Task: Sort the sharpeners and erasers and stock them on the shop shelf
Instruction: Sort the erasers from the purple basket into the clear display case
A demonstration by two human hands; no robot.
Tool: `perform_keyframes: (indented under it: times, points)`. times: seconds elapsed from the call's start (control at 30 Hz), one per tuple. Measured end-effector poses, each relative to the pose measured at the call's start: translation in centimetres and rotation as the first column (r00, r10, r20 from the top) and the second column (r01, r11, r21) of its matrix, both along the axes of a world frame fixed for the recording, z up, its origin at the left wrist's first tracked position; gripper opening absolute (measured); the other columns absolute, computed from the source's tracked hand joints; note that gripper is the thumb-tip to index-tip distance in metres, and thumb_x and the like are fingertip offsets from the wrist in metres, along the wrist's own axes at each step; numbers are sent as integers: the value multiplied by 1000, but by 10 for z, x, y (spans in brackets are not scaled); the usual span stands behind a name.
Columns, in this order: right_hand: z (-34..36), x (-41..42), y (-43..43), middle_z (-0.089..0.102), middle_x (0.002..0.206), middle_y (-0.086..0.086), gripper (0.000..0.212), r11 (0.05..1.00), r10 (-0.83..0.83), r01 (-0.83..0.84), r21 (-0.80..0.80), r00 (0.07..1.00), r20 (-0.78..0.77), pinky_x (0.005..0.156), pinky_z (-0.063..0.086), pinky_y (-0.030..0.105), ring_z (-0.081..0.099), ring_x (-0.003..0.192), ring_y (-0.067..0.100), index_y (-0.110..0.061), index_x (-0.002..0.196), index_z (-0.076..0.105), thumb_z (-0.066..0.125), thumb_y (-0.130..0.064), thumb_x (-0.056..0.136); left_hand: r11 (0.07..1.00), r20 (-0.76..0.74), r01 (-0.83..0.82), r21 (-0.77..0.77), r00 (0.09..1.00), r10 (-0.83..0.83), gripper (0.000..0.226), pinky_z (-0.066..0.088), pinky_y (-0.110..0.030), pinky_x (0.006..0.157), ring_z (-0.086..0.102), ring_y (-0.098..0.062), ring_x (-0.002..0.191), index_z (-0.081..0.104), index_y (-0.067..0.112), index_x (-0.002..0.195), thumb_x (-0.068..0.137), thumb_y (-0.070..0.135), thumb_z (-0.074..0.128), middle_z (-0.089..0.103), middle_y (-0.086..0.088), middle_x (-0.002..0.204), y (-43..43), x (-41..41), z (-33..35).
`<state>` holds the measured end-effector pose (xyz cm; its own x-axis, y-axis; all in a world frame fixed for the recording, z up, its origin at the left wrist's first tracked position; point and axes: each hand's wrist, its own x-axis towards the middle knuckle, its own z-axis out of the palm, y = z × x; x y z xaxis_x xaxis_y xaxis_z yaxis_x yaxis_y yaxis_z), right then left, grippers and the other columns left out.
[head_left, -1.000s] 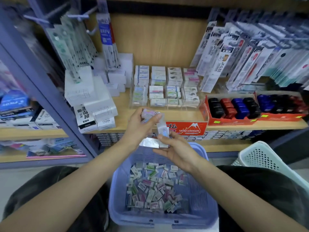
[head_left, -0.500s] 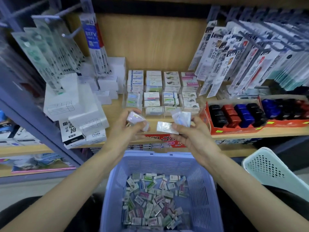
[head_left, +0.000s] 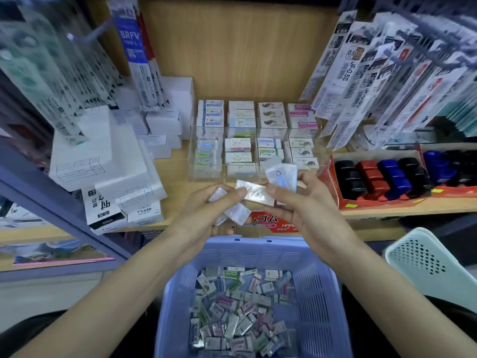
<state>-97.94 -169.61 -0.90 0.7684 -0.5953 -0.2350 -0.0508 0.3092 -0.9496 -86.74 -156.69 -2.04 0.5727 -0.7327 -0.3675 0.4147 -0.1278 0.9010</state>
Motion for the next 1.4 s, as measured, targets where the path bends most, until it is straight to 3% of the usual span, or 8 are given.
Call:
perform_keyframes:
  times: [0.13, 0.33, 0.5, 0.67, 0.9, 1.07, 1.3, 1.4]
  points:
    - [-5, 0, -4, 65, 98, 10, 28, 942, -53, -1, -336, 987, -152, 74, 48, 32, 60, 80, 19, -14, 104, 45, 65, -7, 85, 997, -18, -73, 32, 997, 73, 25, 46, -17, 42, 67, -22, 78, 63, 16, 86, 69, 33, 70, 70, -10, 86, 2, 9, 3]
    - [-12, 7, -2, 58, 88, 0, 29, 963, 35, -81, -257, 983, -179, 69, 48, 28, 54, 76, 13, -15, 110, 50, 63, -5, 87, 992, -11, -124, 31, 992, 125, 26, 46, -17, 41, 69, -19, 71, 62, 13, 94, 76, 31, 69, 70, -10, 88, 3, 19, 6]
    - [-11, 10, -7, 58, 76, -1, 22, 997, 14, -5, 77, 993, -117, 61, 49, 25, 57, 73, 15, -15, 94, 56, 67, -1, 81, 992, -4, -117, 55, 993, 118, 28, 47, -18, 42, 66, -23, 80, 64, 15, 89, 70, 34, 70, 69, -13, 93, 5, 19, 5]
    - [-9, 17, -6, 49, 55, -1, 20, 1000, 24, -21, 19, 971, -239, 50, 42, 26, 47, 54, 14, -12, 75, 56, 75, -19, 77, 993, 3, -97, 69, 995, 97, 24, 48, -19, 43, 65, -26, 82, 64, 16, 84, 69, 33, 71, 70, -14, 94, 3, 20, 5]
    - [0, 49, -23, 49, 52, -4, 18, 999, -6, 19, 45, 959, -284, 44, 37, 21, 45, 47, 9, -13, 80, 60, 76, -18, 76, 991, 24, -125, 37, 992, 124, 38, 50, -19, 48, 69, -22, 81, 65, 12, 97, 70, 39, 68, 70, -14, 96, -4, 31, 8]
    - [-7, 96, -54, 46, 58, 3, 23, 954, -261, 177, -243, 889, -377, 43, 31, 23, 40, 48, 13, -10, 76, 55, 76, -17, 76, 979, -85, -203, -14, 976, 202, 22, 51, -22, 49, 70, -25, 85, 66, 11, 105, 89, 23, 59, 69, -11, 105, -5, 46, 12]
    - [-27, 132, -63, 42, 56, 2, 29, 883, -295, 28, -468, 809, -508, 53, 34, 28, 42, 51, 18, -13, 62, 47, 71, -19, 77, 979, -143, -195, -60, 972, 185, 21, 51, -21, 48, 67, -27, 81, 64, 9, 100, 92, 15, 46, 64, -19, 114, -1, 55, 14]
    - [-31, 134, -60, 49, 60, -1, 33, 710, -362, -196, -676, 722, -590, 49, 33, 23, 51, 58, 20, -17, 60, 44, 67, -25, 81, 979, -137, -193, -57, 973, 184, 20, 52, -21, 49, 67, -28, 83, 65, 9, 99, 91, 15, 48, 64, -19, 116, 0, 55, 13]
